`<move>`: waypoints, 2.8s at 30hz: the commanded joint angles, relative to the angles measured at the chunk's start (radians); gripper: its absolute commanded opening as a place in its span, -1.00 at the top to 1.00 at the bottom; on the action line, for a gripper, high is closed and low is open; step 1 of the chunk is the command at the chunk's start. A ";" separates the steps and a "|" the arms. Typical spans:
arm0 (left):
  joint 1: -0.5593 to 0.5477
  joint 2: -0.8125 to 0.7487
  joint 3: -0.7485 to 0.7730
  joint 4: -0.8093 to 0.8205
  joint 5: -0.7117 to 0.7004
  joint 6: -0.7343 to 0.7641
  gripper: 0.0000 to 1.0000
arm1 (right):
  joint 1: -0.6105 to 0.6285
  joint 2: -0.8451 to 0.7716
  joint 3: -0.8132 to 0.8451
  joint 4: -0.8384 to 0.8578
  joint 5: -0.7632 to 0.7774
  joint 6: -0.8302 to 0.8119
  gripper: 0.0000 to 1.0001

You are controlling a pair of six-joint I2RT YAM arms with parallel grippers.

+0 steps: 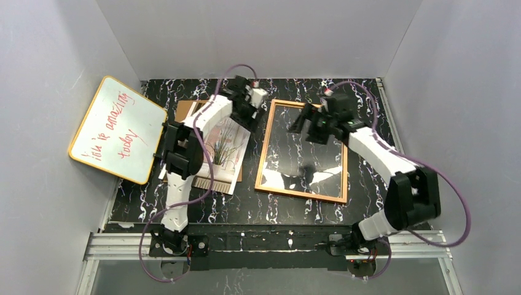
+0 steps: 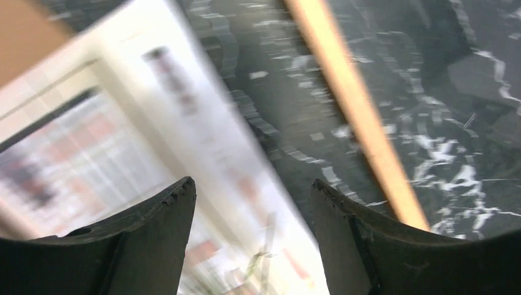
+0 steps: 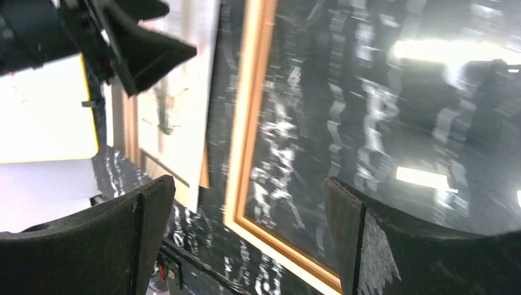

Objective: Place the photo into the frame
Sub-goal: Move the photo frame to the center of the board, then pick up the photo at the center of the board.

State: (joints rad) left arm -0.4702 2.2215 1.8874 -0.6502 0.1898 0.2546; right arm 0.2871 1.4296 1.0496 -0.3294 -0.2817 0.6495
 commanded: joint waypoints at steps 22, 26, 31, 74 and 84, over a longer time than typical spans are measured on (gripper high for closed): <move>0.375 -0.224 -0.406 0.141 -0.357 0.153 -0.21 | 0.392 0.807 0.755 0.001 0.204 0.122 -0.90; 0.374 -0.219 -0.441 0.148 -0.337 0.154 -0.21 | 0.392 0.826 0.730 0.039 0.216 0.143 -0.90; 0.374 -0.209 -0.461 0.148 -0.318 0.155 -0.22 | 0.392 0.879 0.754 0.057 0.172 0.188 -0.89; 0.370 -0.219 -0.356 0.071 -0.322 0.148 -0.42 | 0.340 0.796 0.631 0.517 -0.180 0.280 0.97; 0.372 -0.256 -0.094 -0.020 -0.359 0.075 -0.96 | 0.245 0.482 0.606 0.356 -0.141 0.099 0.97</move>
State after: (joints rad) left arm -0.0986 2.0190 1.6844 -0.6003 -0.1440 0.3744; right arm 0.6128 2.1544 1.6718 0.0544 -0.4397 0.8383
